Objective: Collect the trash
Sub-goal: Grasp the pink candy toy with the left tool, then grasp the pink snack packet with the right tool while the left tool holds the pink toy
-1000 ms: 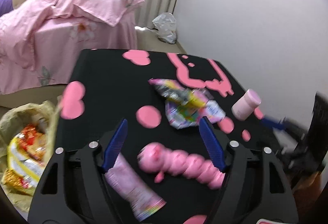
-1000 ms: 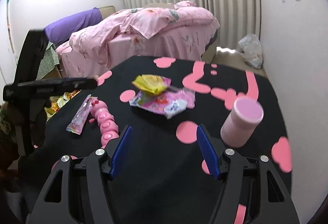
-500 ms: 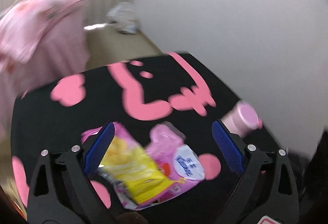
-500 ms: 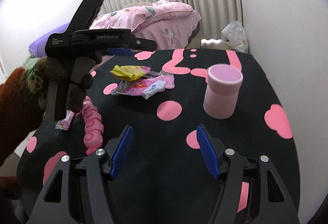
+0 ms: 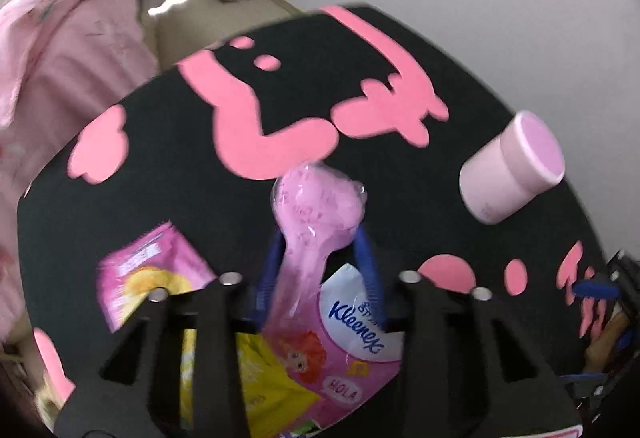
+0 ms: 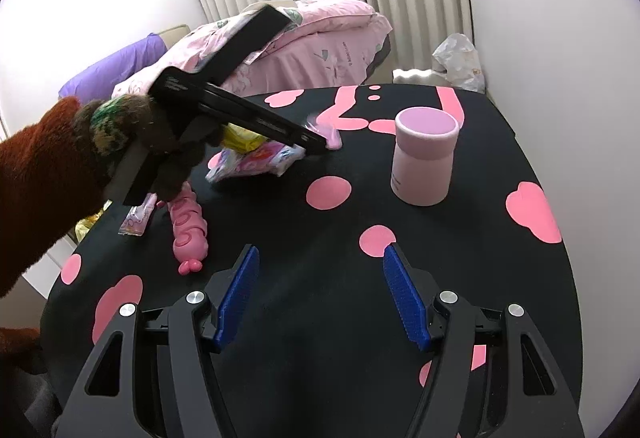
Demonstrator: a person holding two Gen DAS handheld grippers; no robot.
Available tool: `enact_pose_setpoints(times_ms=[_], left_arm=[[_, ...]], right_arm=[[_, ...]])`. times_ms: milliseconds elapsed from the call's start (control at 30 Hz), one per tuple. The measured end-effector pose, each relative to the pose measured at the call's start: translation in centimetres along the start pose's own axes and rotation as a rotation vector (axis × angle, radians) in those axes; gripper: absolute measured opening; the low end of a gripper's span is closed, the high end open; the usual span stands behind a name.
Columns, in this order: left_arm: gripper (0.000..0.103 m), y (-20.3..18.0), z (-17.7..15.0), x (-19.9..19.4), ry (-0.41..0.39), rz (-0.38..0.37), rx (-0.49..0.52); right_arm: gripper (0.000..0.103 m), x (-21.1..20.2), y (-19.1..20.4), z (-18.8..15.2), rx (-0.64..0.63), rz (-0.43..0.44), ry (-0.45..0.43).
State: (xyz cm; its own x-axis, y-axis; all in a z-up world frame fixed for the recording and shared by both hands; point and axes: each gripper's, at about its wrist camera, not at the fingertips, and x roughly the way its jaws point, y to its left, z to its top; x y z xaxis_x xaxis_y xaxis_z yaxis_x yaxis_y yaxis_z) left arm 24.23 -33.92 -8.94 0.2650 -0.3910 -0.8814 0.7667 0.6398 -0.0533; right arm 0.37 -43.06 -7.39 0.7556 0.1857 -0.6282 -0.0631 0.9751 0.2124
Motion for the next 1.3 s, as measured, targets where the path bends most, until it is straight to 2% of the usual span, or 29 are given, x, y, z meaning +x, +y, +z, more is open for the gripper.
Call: enact_pose_setpoints(times_ms=[67, 200, 333, 400, 500, 600, 700, 767, 900, 967, 1067, 1200, 1233, 1300], left_arm=[[0.020, 0.7, -0.7, -2.2, -0.070, -0.027, -0.061], [0.020, 1.8, -3.7, -8.4, -0.238, -0.064, -0.179], [0.020, 2.8, -7.9, -13.1, -0.323, -0.073, -0.261], [0.020, 3.4, -9.4, -14.3, -0.327, -0.067, -0.310], [0.020, 4.1, -13.3, -16.0, -0.329, -0.058, -0.375], [0.020, 4.7, -16.8, -16.6, -0.329, 0.018, -0.415], [0.020, 5.8, -19.7, -16.5, -0.319, 0.046, -0.496], [0.020, 6.5, -21.4, -16.2, -0.311, 0.046, -0.541], [0.020, 6.8, -23.2, -16.0, -0.304, 0.048, -0.566], [0.020, 6.9, -23.7, -15.8, -0.297, 0.042, -0.569], [0.020, 7.0, -24.1, -15.7, -0.293, 0.049, -0.561], [0.022, 6.9, -24.4, -15.3, -0.293, 0.027, -0.561], [0.022, 6.8, -24.6, -15.1, -0.290, 0.021, -0.558], [0.022, 6.8, -24.7, -14.5, -0.276, 0.010, -0.563]], right_arm=[[0.062, 0.2, 0.1, 0.1, -0.005, 0.001, 0.000], [0.062, 0.6, 0.4, 0.3, -0.013, 0.006, 0.008], [0.062, 0.6, 1.0, 0.4, -0.023, 0.010, 0.013], [0.062, 0.7, 1.4, 0.6, -0.033, 0.017, 0.015], [0.062, 1.0, 2.5, 1.2, -0.051, 0.026, 0.013], [0.062, 1.5, 3.6, 2.7, -0.068, 0.046, 0.001], [0.062, 3.0, 4.5, 4.8, -0.086, 0.066, 0.012], [0.062, 4.7, 5.0, 6.8, -0.083, 0.101, 0.020], [0.062, 9.6, 6.0, 11.2, -0.043, 0.158, 0.061], [0.062, 12.0, 6.5, 12.8, -0.048, 0.135, 0.077], [0.062, 15.8, 7.2, 14.3, -0.063, 0.103, 0.158], [0.051, 18.7, 8.0, 13.6, -0.076, 0.121, 0.294], [0.048, 18.8, 8.2, 13.3, -0.085, 0.120, 0.297], [0.026, 18.2, 8.4, 12.5, -0.095, 0.116, 0.285]])
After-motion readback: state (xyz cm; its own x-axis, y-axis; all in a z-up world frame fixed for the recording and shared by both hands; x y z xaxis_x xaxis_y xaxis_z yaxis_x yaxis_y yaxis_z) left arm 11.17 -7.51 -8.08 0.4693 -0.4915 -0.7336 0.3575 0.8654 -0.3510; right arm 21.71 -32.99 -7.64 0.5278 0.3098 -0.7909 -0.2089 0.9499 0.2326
